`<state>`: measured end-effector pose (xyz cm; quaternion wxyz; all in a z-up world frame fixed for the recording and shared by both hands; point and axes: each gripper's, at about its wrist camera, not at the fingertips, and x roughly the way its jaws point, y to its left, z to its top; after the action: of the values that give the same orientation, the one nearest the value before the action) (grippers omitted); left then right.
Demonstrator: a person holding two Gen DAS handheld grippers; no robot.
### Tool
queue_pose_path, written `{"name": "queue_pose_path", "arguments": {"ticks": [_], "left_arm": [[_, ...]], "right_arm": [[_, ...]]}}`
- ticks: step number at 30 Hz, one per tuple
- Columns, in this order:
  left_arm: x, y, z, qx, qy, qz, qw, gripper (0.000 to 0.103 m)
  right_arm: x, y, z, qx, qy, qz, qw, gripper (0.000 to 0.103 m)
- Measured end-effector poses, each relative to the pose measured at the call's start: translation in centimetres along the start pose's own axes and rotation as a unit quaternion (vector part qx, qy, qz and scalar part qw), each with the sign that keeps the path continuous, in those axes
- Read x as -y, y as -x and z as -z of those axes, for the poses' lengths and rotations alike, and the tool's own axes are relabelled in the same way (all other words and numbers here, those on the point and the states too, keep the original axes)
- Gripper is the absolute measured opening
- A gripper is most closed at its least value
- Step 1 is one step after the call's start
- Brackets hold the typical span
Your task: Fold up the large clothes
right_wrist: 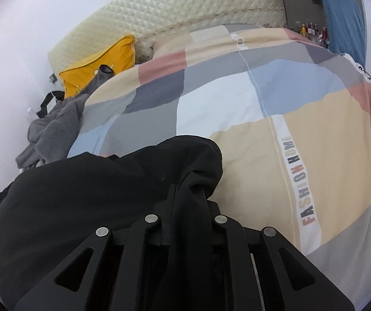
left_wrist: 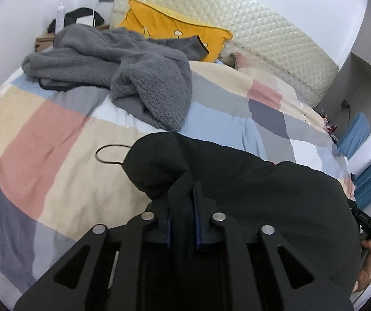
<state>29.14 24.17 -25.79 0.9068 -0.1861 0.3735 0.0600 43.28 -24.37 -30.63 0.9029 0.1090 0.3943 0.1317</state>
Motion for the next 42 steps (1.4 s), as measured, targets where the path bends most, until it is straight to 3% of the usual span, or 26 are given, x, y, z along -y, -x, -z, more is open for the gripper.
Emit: {"name": "queue_pose_path", "arguments": {"ticks": [2, 3, 4, 5, 7, 14, 20, 23, 25, 32, 42], "left_arm": [[0.0, 0.4, 0.2, -0.005, 0.002, -0.006, 1.0000, 0.025], [0.1, 0.7, 0.3, -0.005, 0.000, -0.010, 0.9999, 0.030], [0.3, 1.3, 0.4, -0.001, -0.005, -0.011, 0.9999, 0.042], [0.5, 1.8, 0.4, 0.003, -0.008, -0.012, 0.9999, 0.057], [1.3, 3.6, 0.5, 0.023, -0.020, -0.023, 0.9993, 0.075], [4.3, 10.6, 0.3, 0.068, -0.067, -0.027, 0.9951, 0.077], [8.6, 19.1, -0.8, 0.119, -0.100, 0.006, 0.9878, 0.082], [10.5, 22.6, -0.8, 0.128, -0.108, 0.028, 0.9855, 0.082], [11.7, 25.2, -0.6, 0.132, -0.111, 0.048, 0.9838, 0.082], [14.7, 31.0, 2.2, 0.154, -0.157, 0.078, 0.9724, 0.083], [16.7, 35.4, 7.7, 0.182, -0.195, 0.070, 0.9611, 0.085]], "right_arm": [[0.0, 1.2, 0.3, 0.004, -0.004, 0.006, 1.000, 0.030], [-0.1, 2.1, 0.5, 0.010, -0.005, 0.003, 1.000, 0.041], [-0.1, 3.2, 0.7, 0.018, -0.006, 0.004, 1.000, 0.059], [-0.3, 4.0, 0.9, 0.026, -0.005, 0.007, 1.000, 0.066], [-0.5, 6.9, 1.3, 0.051, -0.002, 0.011, 0.999, 0.071], [-3.0, 17.8, 0.3, 0.140, -0.003, 0.011, 0.990, 0.073], [-8.0, 28.4, -0.6, 0.226, 0.041, -0.003, 0.973, 0.088], [-10.4, 33.1, 0.0, 0.259, 0.066, -0.009, 0.964, 0.102], [-11.9, 35.8, 0.8, 0.281, 0.083, -0.013, 0.956, 0.103], [-15.0, 41.1, 4.4, 0.309, 0.113, -0.005, 0.944, 0.103], [-17.4, 43.6, 10.3, 0.307, 0.113, -0.040, 0.944, 0.103]]}}
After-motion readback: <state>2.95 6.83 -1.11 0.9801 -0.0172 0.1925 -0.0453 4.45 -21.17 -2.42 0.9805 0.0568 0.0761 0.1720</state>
